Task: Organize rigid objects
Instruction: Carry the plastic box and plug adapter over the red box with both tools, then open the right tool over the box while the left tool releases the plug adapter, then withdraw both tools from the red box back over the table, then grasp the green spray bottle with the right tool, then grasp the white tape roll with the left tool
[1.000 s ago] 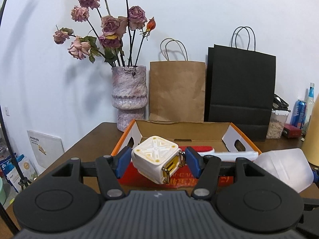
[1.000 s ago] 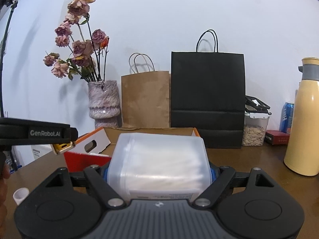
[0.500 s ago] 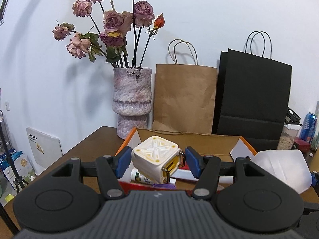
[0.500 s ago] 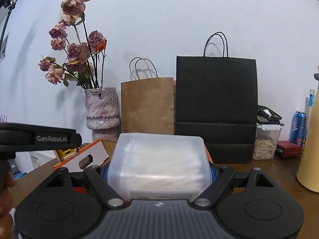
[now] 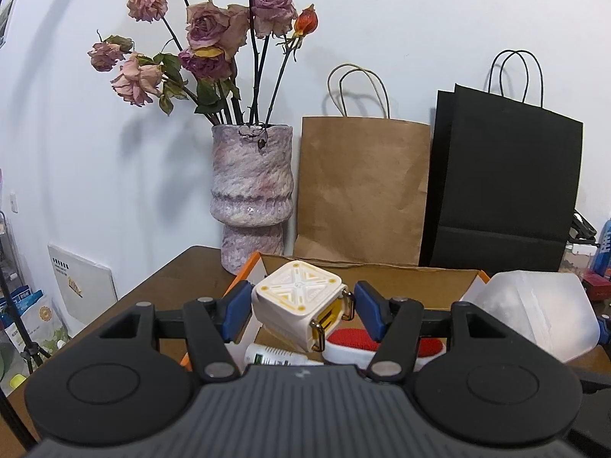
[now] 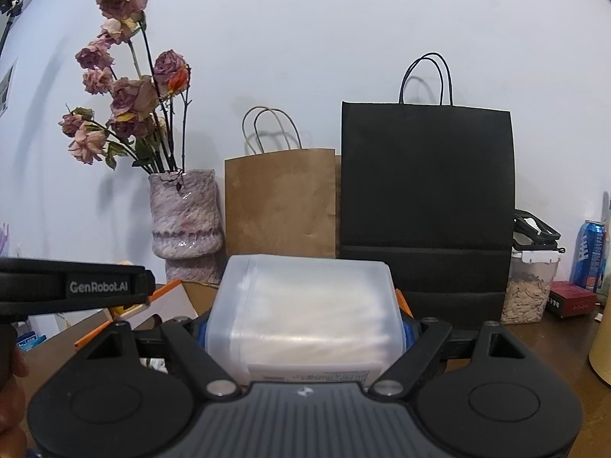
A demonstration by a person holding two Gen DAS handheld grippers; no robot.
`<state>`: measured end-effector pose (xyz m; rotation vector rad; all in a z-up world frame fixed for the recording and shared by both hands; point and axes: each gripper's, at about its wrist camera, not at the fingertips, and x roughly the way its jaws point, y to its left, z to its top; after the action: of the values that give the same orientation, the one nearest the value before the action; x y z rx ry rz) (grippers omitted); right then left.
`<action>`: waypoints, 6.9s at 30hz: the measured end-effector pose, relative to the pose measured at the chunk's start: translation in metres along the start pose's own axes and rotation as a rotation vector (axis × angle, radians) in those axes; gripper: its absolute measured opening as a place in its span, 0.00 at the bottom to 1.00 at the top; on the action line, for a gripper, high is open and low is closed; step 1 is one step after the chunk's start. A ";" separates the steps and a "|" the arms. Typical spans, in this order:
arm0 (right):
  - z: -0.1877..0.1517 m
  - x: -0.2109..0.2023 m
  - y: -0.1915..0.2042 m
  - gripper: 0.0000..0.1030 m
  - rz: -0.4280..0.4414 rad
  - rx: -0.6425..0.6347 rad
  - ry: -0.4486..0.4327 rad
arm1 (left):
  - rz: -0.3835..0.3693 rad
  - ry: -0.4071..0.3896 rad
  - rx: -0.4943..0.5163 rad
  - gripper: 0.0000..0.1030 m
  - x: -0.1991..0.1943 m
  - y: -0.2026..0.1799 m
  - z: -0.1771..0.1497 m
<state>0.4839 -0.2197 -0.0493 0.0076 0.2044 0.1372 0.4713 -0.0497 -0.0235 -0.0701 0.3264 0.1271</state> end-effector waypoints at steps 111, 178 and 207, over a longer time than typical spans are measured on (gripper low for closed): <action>-0.053 -0.098 0.008 1.00 0.001 -0.024 0.130 | 0.047 0.069 0.090 1.00 -0.085 0.055 -0.067; -0.091 -0.105 0.026 0.30 0.163 0.102 0.395 | 0.030 0.193 0.030 1.00 -0.109 0.162 -0.094; -0.094 -0.101 0.021 0.31 0.112 0.127 0.418 | 0.076 0.317 0.092 0.95 -0.082 0.158 -0.110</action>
<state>0.3644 -0.2133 -0.1203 0.1173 0.6305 0.2368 0.3378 0.0874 -0.1088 0.0141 0.6508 0.1770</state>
